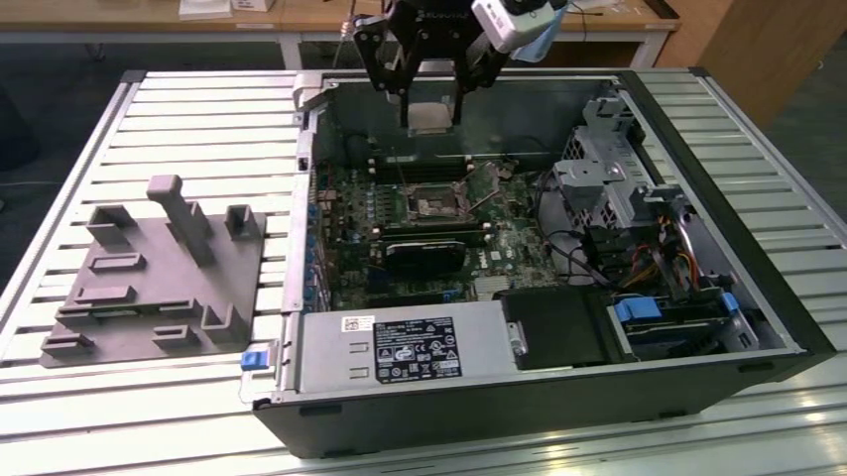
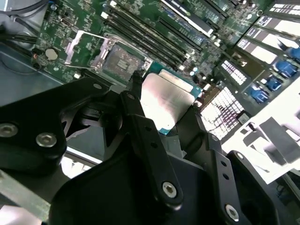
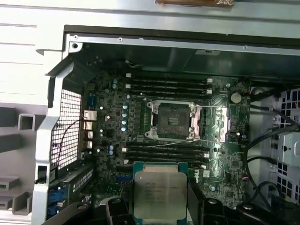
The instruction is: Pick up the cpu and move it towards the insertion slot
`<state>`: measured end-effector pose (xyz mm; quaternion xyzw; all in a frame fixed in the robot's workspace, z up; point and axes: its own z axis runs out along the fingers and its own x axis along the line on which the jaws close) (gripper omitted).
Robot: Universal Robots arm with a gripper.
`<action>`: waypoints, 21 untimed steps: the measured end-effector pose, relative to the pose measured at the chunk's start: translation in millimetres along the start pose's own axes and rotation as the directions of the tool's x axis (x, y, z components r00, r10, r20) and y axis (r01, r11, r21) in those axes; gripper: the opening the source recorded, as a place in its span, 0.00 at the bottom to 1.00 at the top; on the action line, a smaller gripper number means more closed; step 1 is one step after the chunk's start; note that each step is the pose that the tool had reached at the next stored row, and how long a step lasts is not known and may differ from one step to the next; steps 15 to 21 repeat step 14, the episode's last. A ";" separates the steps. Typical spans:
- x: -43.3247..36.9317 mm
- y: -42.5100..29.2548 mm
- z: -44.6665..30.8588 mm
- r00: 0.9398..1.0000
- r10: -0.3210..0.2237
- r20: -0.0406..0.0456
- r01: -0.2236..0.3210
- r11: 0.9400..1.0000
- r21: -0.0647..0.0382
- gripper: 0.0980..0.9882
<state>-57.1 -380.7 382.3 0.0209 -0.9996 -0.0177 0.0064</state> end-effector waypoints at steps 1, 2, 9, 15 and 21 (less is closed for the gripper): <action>-1.2 1.0 0.3 1.000 0.000 0.000 0.000 1.000 0.000 0.50; -2.4 2.1 0.5 1.000 0.000 0.000 0.000 1.000 -0.001 0.50; -12.4 7.6 1.9 1.000 0.000 0.000 0.000 1.000 -0.001 0.50; -17.7 8.7 2.3 1.000 0.000 0.000 0.000 1.000 -0.002 0.50; -17.7 8.7 2.3 1.000 0.000 0.000 0.000 1.000 -0.002 0.50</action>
